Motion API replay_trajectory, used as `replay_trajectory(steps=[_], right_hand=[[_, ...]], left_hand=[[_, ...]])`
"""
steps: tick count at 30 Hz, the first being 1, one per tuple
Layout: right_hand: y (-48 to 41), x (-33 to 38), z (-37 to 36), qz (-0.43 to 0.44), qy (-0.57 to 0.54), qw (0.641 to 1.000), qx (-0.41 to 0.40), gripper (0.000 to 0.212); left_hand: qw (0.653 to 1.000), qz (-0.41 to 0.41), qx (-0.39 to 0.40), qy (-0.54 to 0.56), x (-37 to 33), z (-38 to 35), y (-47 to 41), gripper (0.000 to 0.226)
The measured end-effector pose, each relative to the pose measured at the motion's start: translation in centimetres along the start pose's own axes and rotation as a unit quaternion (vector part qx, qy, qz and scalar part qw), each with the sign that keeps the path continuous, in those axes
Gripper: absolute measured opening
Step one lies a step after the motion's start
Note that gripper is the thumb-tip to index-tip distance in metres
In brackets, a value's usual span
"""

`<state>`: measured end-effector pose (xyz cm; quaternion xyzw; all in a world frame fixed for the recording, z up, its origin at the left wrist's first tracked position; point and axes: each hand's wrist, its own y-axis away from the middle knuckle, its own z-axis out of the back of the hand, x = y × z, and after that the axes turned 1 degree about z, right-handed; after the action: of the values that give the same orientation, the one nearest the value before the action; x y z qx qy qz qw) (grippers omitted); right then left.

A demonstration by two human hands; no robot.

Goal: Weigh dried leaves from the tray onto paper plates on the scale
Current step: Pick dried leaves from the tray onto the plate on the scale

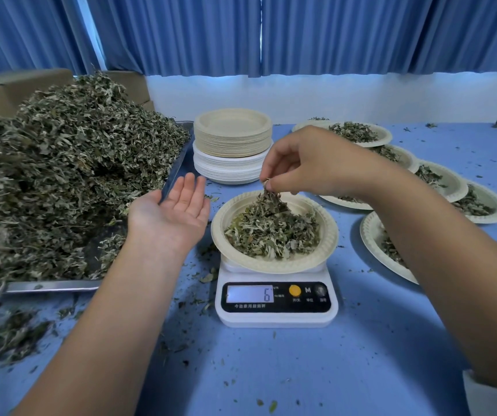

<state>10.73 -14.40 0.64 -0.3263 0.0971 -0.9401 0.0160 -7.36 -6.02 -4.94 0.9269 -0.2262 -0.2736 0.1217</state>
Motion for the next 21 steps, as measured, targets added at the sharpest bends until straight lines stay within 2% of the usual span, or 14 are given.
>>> replay_trajectory(steps=[5,11,14,17,19,21], right_hand=[[0.1,0.1,0.1,0.001,-0.004,1.0,0.002,0.014],[0.2,0.1,0.6,-0.005,0.026,1.0,0.0,0.002],[0.1,-0.1,0.7,0.001,0.065,0.998,-0.022,0.005],[0.0,0.3,0.3,0.007,0.051,0.998,-0.039,0.016],[0.0,0.7,-0.6,0.0,0.035,0.999,-0.008,0.02],[0.1,0.8,-1.6,-0.024,0.046,0.997,0.057,0.021]], left_hand=[[1.0,-0.001,0.0,-0.001,0.0,0.0,-0.1,0.045],[1.0,-0.001,-0.002,-0.001,0.0,0.0,0.0,0.045],[1.0,-0.001,-0.002,0.0,0.0,0.0,0.0,0.045],[1.0,-0.001,-0.002,-0.001,0.0,0.0,0.0,0.045],[1.0,-0.001,-0.001,-0.001,0.0,0.0,0.0,0.045],[1.0,-0.003,-0.004,0.0,0.0,0.0,-0.1,0.044]])
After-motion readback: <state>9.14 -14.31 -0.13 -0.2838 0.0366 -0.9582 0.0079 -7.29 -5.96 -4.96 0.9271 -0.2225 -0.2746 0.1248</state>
